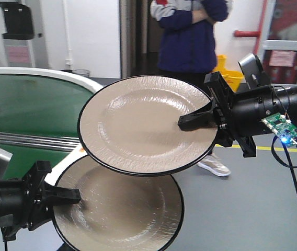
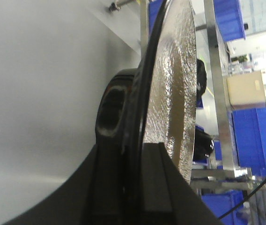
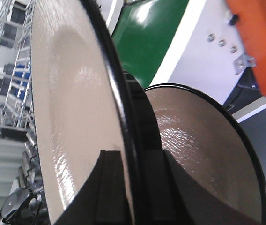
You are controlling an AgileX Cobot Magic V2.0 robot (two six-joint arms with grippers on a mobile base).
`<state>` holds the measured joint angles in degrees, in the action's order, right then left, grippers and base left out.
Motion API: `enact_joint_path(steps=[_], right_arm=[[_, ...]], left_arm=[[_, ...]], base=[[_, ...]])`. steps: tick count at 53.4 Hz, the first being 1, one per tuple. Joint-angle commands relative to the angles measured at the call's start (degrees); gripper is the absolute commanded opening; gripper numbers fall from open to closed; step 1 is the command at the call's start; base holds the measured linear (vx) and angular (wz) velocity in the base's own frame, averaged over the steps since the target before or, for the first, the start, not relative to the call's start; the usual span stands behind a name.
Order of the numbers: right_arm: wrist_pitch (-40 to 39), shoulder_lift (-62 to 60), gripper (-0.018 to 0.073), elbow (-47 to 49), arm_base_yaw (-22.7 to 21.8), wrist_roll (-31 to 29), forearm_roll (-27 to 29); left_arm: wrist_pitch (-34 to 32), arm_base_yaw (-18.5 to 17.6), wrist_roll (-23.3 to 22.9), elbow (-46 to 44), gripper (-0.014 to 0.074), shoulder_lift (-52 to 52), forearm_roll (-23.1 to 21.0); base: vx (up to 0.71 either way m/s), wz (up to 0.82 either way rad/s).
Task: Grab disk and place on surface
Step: 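Hold both plates while the base drives to the steel counter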
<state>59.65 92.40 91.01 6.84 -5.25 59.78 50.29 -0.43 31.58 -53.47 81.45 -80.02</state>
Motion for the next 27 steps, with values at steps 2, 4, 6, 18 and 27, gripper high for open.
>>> enact_joint_path(steps=[2, 4, 6, 18, 27], right_arm=[[-3.02, -2.74, -0.0008, 2.32, -0.1, -0.31, 6.51], [-3.02, -2.74, -0.0008, 2.32, -0.1, -0.31, 6.51], [-3.02, -2.74, -0.0008, 2.32, -0.1, -0.31, 6.51], [-3.02, -2.74, -0.0008, 2.32, -0.1, -0.31, 6.51], [-3.02, -2.74, -0.0008, 2.32, -0.1, -0.31, 6.51]], left_arm=[[2.17, -0.21, -0.81, -1.87, 0.0001, -2.42, -6.98], [2.17, -0.21, -0.81, -1.87, 0.0001, -2.42, -6.98], [2.17, -0.21, -0.81, -1.87, 0.0001, -2.42, -6.98], [2.17, -0.21, -0.81, -1.87, 0.0001, -2.42, -6.98], [2.17, -0.21, -0.81, -1.87, 0.0001, -2.42, -6.98]], base=[[0.06, -0.41], [0.08, -0.39], [0.09, -0.38], [0.13, -0.38], [0.18, -0.38]])
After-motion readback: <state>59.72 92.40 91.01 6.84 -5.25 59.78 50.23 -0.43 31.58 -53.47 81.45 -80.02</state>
